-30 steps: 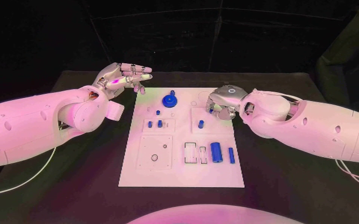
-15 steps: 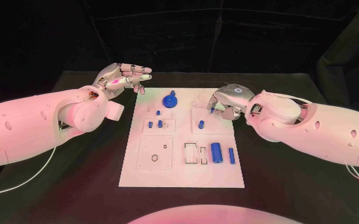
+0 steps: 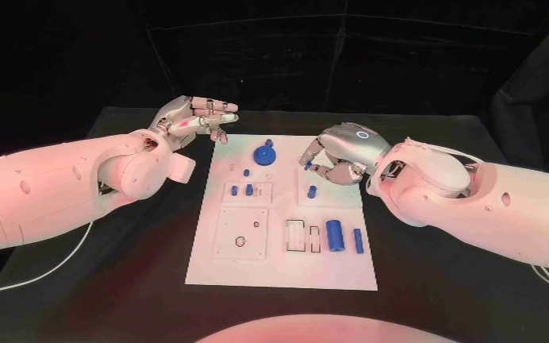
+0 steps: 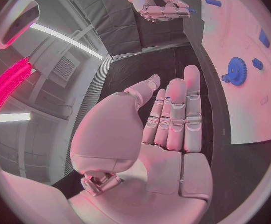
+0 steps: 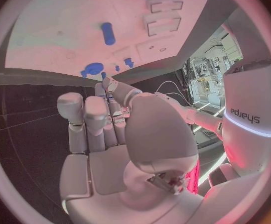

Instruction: Assemble the parts on the task board

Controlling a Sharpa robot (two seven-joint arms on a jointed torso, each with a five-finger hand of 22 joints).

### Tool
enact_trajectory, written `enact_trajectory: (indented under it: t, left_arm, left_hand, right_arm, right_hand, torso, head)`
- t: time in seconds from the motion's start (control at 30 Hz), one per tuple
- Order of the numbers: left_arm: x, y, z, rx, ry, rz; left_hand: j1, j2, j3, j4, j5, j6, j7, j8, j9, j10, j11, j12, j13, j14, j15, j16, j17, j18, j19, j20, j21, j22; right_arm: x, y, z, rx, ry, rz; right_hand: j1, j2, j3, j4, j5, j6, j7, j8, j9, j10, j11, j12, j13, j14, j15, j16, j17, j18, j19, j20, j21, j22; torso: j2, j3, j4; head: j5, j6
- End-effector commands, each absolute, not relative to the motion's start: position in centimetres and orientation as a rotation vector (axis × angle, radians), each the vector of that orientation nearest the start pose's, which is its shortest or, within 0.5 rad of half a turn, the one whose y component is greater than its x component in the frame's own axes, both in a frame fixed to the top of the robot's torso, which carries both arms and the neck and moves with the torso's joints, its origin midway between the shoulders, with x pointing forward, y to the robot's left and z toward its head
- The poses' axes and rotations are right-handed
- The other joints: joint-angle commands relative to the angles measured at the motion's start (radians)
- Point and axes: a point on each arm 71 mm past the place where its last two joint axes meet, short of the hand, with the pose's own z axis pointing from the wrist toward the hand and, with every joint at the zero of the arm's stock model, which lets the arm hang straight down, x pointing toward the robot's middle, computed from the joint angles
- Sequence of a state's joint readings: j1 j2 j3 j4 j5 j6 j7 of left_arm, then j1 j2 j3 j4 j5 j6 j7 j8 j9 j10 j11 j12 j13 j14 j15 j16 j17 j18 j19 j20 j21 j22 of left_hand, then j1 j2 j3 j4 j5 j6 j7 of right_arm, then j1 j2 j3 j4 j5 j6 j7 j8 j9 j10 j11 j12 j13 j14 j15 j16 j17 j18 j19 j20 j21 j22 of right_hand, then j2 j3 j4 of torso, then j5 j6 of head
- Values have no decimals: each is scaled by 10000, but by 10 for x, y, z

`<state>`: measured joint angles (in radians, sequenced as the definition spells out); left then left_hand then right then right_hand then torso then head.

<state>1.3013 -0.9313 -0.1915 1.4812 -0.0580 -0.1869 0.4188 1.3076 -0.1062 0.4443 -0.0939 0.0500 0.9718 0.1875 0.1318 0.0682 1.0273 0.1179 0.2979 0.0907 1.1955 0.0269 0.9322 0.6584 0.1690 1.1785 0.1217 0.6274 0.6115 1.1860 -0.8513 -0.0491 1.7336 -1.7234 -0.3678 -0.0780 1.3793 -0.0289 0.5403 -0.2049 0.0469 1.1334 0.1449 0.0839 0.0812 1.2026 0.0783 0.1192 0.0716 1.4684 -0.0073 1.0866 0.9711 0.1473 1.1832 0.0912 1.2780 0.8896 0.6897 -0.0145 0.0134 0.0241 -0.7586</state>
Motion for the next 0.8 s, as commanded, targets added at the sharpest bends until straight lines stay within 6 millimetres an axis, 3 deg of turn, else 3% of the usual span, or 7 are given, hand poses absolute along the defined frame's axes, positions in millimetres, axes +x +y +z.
enact_trajectory:
  t: [0.03,0.17,0.33,0.5,0.67,0.8]
  left_arm:
    - [491,260,-181,-9904,14977,-15056]
    - [491,258,-181,-9879,14980,-15099]
    - [492,255,-181,-9842,14973,-15135]
    - [493,253,-181,-9812,14964,-15149]
    - [493,250,-181,-9782,14980,-15200]
    - [494,249,-181,-9771,14988,-15216]
  left_hand:
    - [63,1,-11,-62,-5,-10,34,-26,-14,-94,0,42,-15,-85,0,-43,-9,138,-55,8,-42,-9]
    - [60,3,-21,-64,-6,-25,41,-32,-16,-110,7,43,-19,-95,5,-51,-24,136,-58,11,-51,-16]
    - [49,5,-31,-60,-6,-29,43,-33,-16,-116,11,46,-20,-101,9,-57,-35,134,-59,14,-57,-20]
    - [46,5,-33,-58,-7,-31,43,-33,-16,-118,12,46,-20,-103,11,-58,-38,133,-60,15,-59,-22]
    - [35,10,-42,-52,-7,-32,43,-32,-15,-119,13,52,-20,-105,14,-58,-42,132,-61,18,-64,-26]
    - [35,10,-42,-52,-7,-32,43,-32,-15,-119,13,52,-20,-105,14,-58,-42,132,-61,18,-65,-26]
  right_arm:
    - [423,-119,-160,-4782,14222,8518]
    - [419,-97,-162,-5057,14209,8979]
    - [410,-71,-179,-5379,14652,9542]
    - [402,-57,-207,-5705,15386,9780]
    - [398,-49,-224,-5895,15854,9867]
    - [395,-45,-232,-6021,16125,9905]
  right_hand:
    - [-17,-82,10,-62,33,-46,49,-76,-12,15,9,31,9,126,-22,36,3,-202,44,32,64,26]
    - [-23,-76,13,-57,33,-48,54,-80,-13,10,13,24,9,127,-19,48,14,-203,43,34,69,31]
    - [-33,-70,13,-49,33,-52,60,-84,-14,5,18,16,8,124,-14,40,-1,-201,35,38,69,25]
    - [-41,-65,16,-43,35,-65,67,-94,-18,-10,26,1,6,121,-8,40,-7,-200,25,44,72,21]
    - [-60,-60,13,-32,34,-82,78,-107,-22,-31,36,-20,3,120,2,51,-2,-200,15,53,79,23]
    - [-74,-61,7,-24,33,-89,83,-113,-24,-39,41,-29,2,119,7,57,0,-198,4,58,77,13]
  torso:
    - [3,-8,6]
    - [8,-18,2]
    - [5,-21,2]
    - [7,-11,-11]
    - [2,-17,-1]
    - [7,-2,-3]
  head:
    - [173,-52]
    - [350,-122]
    - [551,-193]
    - [775,-288]
    - [885,-333]
    - [979,-366]
